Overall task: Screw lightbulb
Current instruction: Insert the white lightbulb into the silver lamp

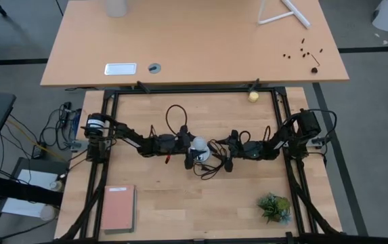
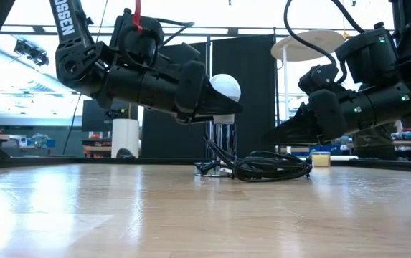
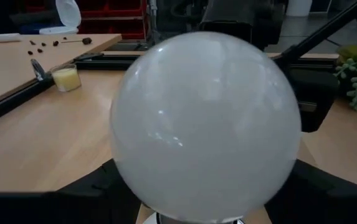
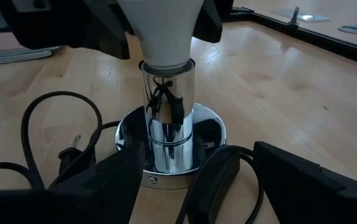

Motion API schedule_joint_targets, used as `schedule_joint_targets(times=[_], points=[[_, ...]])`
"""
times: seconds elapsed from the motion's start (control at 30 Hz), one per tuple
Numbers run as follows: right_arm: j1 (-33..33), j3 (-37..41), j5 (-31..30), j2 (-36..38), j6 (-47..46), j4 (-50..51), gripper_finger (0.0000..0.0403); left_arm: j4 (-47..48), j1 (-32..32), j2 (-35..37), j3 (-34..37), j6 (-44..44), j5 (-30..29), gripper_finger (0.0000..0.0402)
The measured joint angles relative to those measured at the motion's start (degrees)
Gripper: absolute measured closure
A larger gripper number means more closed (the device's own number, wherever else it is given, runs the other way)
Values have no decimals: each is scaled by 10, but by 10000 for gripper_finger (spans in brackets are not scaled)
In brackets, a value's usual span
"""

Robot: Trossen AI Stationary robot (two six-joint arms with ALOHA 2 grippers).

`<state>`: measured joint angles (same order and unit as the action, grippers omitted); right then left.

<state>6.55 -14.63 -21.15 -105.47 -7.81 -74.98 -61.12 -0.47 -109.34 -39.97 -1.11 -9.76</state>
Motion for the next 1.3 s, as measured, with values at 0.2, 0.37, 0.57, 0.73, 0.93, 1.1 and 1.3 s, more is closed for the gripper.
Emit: schedule_joint_targets(times=[0.2,0.37,0.57,0.73,0.93,1.1,1.3], points=[[0,0,0,0,0,0,95,-2,0,0,0,2,0,115],[0,0,0,0,0,0,95,1,0,0,0,3,0,84],[0,0,0,0,0,0,95,65,0,18,1,8,0,65],[0,0,1,0,0,0,95,152,0,71,1,14,-1,65],[0,0,1,0,0,0,95,260,-3,121,1,23,0,65],[0,0,1,0,0,0,95,330,-4,127,1,-2,1,65],[0,0,1,0,0,0,95,332,-5,101,8,-36,3,65]])
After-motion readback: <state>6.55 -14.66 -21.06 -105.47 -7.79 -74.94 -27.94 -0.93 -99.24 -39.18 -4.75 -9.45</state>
